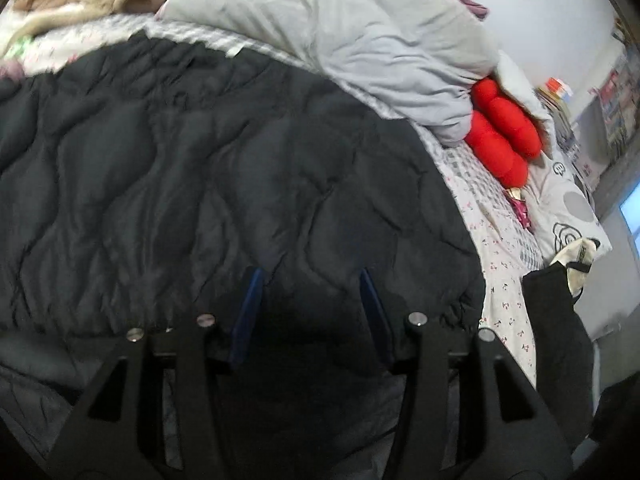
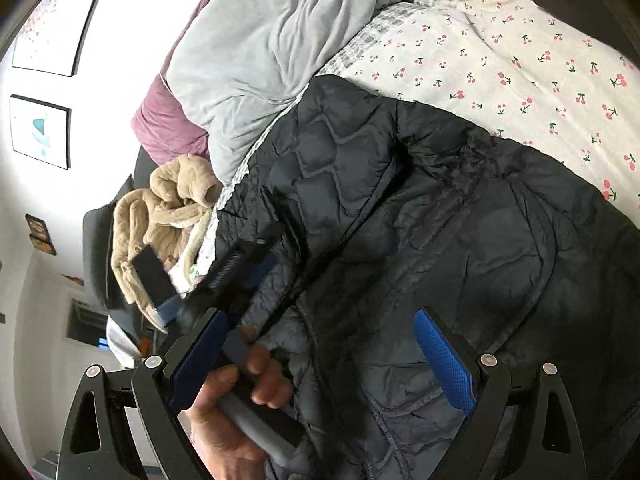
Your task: Fold large clothes
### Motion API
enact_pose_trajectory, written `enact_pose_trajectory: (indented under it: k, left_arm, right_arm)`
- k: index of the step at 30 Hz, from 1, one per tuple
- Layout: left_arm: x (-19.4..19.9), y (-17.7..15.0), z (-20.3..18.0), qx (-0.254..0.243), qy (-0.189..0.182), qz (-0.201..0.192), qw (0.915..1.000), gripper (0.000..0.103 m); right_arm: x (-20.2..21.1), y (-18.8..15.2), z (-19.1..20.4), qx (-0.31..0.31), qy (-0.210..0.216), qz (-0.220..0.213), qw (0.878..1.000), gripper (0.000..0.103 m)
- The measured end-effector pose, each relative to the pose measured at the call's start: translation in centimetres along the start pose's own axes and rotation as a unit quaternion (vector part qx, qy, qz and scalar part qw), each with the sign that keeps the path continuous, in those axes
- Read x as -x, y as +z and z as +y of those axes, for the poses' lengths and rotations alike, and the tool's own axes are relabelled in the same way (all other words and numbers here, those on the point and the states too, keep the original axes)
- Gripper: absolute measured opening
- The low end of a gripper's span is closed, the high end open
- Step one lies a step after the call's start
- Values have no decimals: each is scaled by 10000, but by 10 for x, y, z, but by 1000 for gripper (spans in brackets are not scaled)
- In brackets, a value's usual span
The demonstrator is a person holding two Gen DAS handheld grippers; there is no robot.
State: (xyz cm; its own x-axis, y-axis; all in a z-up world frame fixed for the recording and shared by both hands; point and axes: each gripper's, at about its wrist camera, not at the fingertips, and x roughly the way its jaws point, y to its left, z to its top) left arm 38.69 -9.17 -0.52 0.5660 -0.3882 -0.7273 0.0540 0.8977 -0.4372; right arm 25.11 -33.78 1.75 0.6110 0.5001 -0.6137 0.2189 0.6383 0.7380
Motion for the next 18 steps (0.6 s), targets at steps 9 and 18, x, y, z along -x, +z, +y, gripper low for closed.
enact_pose_trajectory:
  k: [9,18]
  left_arm:
    - [110,-14,49,298,1096,-385,9928,68]
    - [240,-89,139,934,1621,-749,9795,89]
  right_arm:
    - [5,3,-1,216,-320,-182,9991,95]
    - [29,-1,17,937,-898,-703,9890,95]
